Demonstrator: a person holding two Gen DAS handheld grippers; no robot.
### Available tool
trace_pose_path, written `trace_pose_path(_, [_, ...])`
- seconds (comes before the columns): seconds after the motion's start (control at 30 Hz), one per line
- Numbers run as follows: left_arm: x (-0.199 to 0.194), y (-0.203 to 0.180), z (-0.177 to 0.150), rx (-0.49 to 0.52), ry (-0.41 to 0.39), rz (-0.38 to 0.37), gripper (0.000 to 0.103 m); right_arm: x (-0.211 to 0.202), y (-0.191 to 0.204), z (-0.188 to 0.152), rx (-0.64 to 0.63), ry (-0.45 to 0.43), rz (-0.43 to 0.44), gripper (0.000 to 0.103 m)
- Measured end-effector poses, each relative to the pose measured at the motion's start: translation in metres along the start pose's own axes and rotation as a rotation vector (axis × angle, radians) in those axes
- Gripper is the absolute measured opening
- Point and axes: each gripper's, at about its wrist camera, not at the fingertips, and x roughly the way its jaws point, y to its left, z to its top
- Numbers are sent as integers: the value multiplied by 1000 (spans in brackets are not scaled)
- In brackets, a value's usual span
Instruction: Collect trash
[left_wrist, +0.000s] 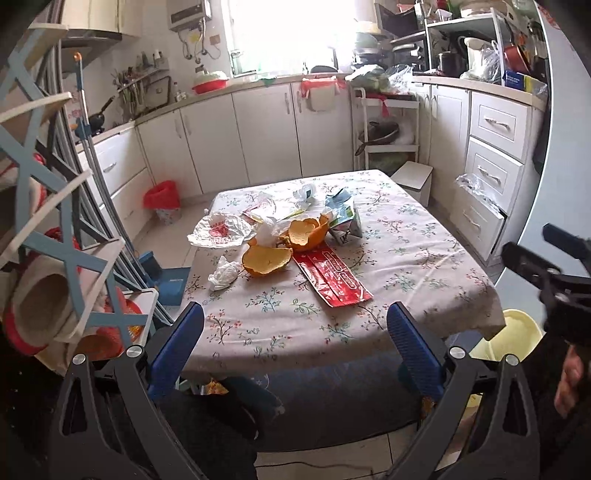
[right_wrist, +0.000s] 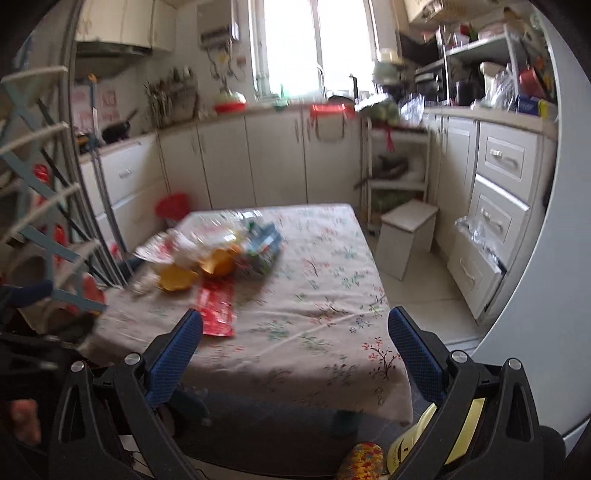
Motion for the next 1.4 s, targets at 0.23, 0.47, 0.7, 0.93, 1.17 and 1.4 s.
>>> trace_pose_path(0.23, [-33,4,-10,-32,-27,12,95,-47,19,-8,10,-43,16,96])
trace_pose_path(0.47, [-51,14,-11,-53,-57,30,95,-60,27,-9,7,-64,24,96])
trace_pose_path(0.7, [-59,21,-12,-71,-70,37,95,-63,36,-13,-9,-58,40,96])
trace_pose_path(0.93, [-57,22,-13,-71,-65,37,95,-62,37,-14,-8,-41,47,96])
trace_pose_path(1.17, [-35,36,-12,-86,-36,30,95,-46,39,-13,-19,-9,62,96])
trace_pose_path(1.4, [12,64,-2,-138,22,20,95,-11,43,-14,-43,27,82,96])
